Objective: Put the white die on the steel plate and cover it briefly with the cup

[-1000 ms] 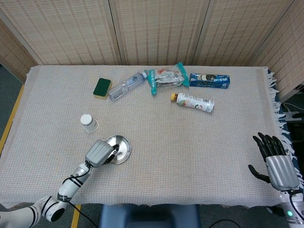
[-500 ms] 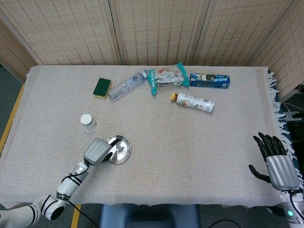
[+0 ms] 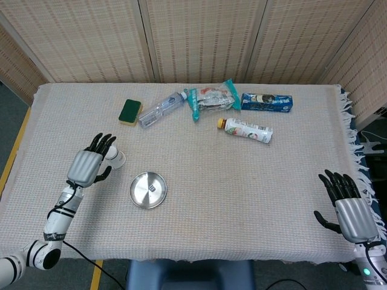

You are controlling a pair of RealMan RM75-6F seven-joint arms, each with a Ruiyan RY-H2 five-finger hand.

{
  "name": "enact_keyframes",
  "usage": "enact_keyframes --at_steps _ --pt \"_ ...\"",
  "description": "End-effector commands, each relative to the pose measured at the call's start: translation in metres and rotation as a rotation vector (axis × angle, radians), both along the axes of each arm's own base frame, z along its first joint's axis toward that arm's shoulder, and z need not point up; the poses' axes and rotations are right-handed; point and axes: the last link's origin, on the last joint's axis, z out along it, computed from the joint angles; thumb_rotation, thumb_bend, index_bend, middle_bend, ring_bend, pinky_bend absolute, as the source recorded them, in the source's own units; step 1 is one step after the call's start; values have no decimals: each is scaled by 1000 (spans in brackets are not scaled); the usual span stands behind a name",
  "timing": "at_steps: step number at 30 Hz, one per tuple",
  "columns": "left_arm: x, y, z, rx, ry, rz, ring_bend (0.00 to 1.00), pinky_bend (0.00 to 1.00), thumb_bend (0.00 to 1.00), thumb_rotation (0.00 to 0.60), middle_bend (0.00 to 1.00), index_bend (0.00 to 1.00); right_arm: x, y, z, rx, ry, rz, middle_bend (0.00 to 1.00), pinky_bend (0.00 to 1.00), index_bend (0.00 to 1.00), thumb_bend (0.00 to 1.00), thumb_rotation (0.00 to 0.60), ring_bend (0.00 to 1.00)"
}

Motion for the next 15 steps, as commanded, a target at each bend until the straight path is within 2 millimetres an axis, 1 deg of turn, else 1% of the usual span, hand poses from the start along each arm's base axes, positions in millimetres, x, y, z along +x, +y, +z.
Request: enact_keyframes --at_steps 1,2,4,6,9,12,15 --pt "-8 20 -8 -23 24 65 0 351 383 600 19 0 0 0 -1 2 3 -3 0 0 0 191 536 0" --pt "-9 23 -9 -31 31 73 0 267 383 600 18 0 -1 -1 -1 3 4 -7 0 0 0 191 535 0" --pt "-10 27 -10 -49 29 84 0 133 384 600 17 0 -2 -2 -2 5 5 -13 0 0 0 191 534 0" --pt "-10 30 -13 -66 16 88 0 87 384 600 21 0 -2 -3 -2 5 6 -16 0 0 0 191 534 0" --pt "-10 33 -17 -78 12 77 0 63 383 600 30 3 -3 -4 -2 2 8 -19 0 0 0 191 534 0" --pt "-8 37 -22 -91 10 64 0 9 381 600 52 19 -3 -4 -2 2 10 -25 0 0 0 191 534 0" --pt "-8 39 -26 -113 7 62 0 3 381 600 61 24 -4 -5 -2 0 10 -28 0 0 0 191 534 0"
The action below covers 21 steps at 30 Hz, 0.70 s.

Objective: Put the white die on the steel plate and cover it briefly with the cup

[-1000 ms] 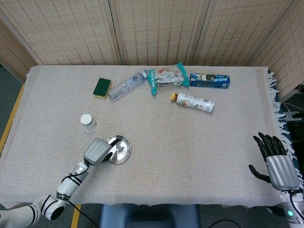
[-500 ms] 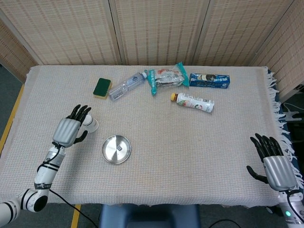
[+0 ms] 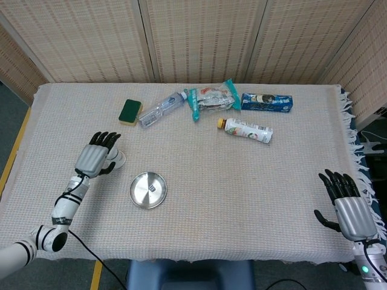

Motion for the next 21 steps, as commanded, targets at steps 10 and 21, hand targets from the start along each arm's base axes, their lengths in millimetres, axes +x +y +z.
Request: enact_keyframes --at_steps 10,21 --pt "-11 10 -17 -41 48 19 9 119 378 600 98 81 -2 -2 0 -1 3 -11 0 0 0 191 535 0" --pt "-20 15 -20 -25 79 24 140 243 375 600 221 207 -4 -4 -2 4 9 -23 0 0 0 191 534 0"
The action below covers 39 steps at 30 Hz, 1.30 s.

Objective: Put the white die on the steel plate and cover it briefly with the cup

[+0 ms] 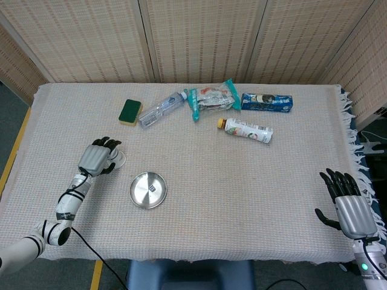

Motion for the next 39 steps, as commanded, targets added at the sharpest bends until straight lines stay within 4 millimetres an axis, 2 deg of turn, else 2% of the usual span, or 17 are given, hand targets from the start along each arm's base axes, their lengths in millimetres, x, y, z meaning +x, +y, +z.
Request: enact_keyframes --at_steps 1,4,8,13,18,24,31,39 --pt "-1 0 -3 -3 4 -6 158 260 375 600 242 218 0 0 0 1 1 -2 0 0 0 191 534 0" --pt "-1 1 -3 1 11 -13 190 297 380 600 284 231 0 0 -1 3 2 -3 0 0 0 191 534 0" --pt "-2 2 -3 17 24 -23 198 372 394 600 290 261 -1 -1 0 2 2 -6 0 0 0 191 534 0" --pt "-3 2 -2 28 24 -30 216 518 419 600 328 318 -1 -1 -1 4 3 -8 0 0 0 191 535 0" --pt "-2 -4 2 39 16 -54 236 562 434 600 348 333 -1 -1 -2 9 3 -8 0 0 0 191 535 0" --pt "13 -34 8 8 -28 -134 235 576 434 600 345 333 0 0 -4 18 3 -3 0 0 0 191 534 0" --pt "48 -74 5 -73 -53 -246 235 581 431 600 341 333 4 3 -5 34 -4 18 0 0 0 191 535 0" --pt "73 -94 -12 -134 -38 -306 238 594 430 600 341 333 7 7 -3 37 -14 35 0 0 0 191 534 0"
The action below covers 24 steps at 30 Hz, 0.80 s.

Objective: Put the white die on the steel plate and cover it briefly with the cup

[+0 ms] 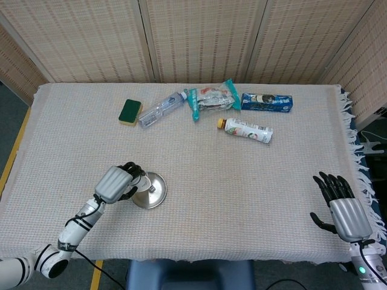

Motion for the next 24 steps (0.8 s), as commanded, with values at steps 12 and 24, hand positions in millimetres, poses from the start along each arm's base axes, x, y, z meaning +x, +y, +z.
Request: enact_keyframes --at_steps 12,24 --pt "7 0 -27 -54 50 -2 243 596 428 600 343 317 0 2 3 2 -6 0 0 0 0 191 535 0" --pt "10 -1 -38 -67 69 -23 245 599 427 600 347 327 -1 0 1 6 -2 -9 0 0 0 191 536 0"
